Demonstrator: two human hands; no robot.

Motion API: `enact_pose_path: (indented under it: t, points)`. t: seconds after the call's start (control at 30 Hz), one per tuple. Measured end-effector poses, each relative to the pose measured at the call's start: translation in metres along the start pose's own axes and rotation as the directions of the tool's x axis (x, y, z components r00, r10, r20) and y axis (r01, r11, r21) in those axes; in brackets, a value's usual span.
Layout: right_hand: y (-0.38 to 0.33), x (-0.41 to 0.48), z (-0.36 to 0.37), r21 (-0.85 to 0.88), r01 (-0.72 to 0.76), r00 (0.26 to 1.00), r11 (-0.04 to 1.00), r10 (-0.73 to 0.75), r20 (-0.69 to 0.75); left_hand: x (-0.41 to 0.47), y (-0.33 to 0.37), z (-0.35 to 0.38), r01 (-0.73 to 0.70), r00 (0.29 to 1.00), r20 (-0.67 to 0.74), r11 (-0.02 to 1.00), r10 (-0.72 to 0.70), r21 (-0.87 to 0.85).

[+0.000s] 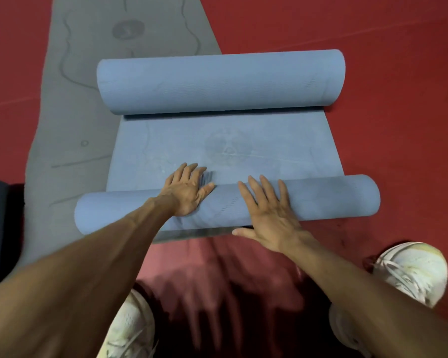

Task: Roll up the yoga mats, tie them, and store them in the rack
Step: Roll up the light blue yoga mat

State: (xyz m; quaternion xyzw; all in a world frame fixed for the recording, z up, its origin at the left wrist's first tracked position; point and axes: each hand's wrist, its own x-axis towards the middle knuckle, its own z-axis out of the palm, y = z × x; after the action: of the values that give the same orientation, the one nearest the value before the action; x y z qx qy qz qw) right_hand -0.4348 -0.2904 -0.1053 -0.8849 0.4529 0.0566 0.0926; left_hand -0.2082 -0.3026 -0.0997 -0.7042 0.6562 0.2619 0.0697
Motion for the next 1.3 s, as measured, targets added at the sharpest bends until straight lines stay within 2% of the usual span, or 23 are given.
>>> enact_pose_path:
  t: [0.13, 0.23, 0.3, 0.4, 0.53, 0.7, 0.87, 0.97, 1.07, 1.2, 1.3]
  points:
    - [0.002, 0.020, -0.009, -0.067, -0.044, 0.994, 0.997, 0.051, 0.099, 0.015, 0.000, -0.006, 0.034, 0.997, -0.066, 0.999, -0.034, -0.004]
    - [0.007, 0.029, -0.010, -0.111, -0.041, 0.994, 0.993, 0.051, 0.097, 0.012, -0.002, -0.001, 0.003, 0.968, -0.250, 1.000, 0.000, 0.010]
    - [0.007, 0.031, -0.009, -0.113, -0.042, 0.993, 0.993, 0.054, 0.105, 0.008, -0.004, 0.001, 0.027, 0.944, -0.325, 0.998, -0.045, -0.059]
    - [0.010, 0.037, -0.012, -0.081, -0.045, 0.993, 0.996, 0.054, 0.105, 0.006, -0.008, -0.003, 0.050, 0.951, -0.296, 0.990, -0.088, -0.132]
    - [0.023, 0.053, -0.030, 0.008, -0.004, 0.981, 1.000, 0.002, 0.196, -0.015, -0.010, 0.000, 0.022, 0.963, -0.268, 0.998, -0.004, 0.063]
    - [0.021, 0.049, -0.038, 0.050, -0.006, 0.978, 0.999, -0.004, 0.207, -0.059, -0.006, 0.020, -0.026, 0.950, -0.310, 0.998, 0.042, 0.055]
    - [0.023, 0.045, -0.042, 0.213, -0.030, 0.951, 0.977, -0.038, 0.308, -0.090, 0.021, 0.030, 0.130, 0.943, -0.303, 0.990, -0.140, -0.054]
    - [0.023, 0.036, -0.045, 0.246, -0.041, 0.910, 0.968, -0.066, 0.410, -0.101, 0.036, 0.032, 0.137, 0.951, -0.269, 0.988, -0.151, -0.070]
    - [0.023, 0.030, -0.043, 0.331, -0.105, 0.854, 0.938, -0.086, 0.514, -0.105, 0.037, 0.042, 0.158, 0.971, -0.166, 0.983, -0.172, -0.096]
    - [0.020, 0.028, -0.034, 0.294, -0.130, 0.837, 0.947, -0.054, 0.545, -0.098, 0.031, 0.048, 0.165, 0.975, -0.143, 0.984, -0.172, -0.063]
    - [0.022, 0.027, -0.028, 0.241, -0.101, 0.872, 0.965, -0.031, 0.488, -0.090, 0.031, 0.047, 0.160, 0.975, -0.148, 0.987, -0.163, -0.028]
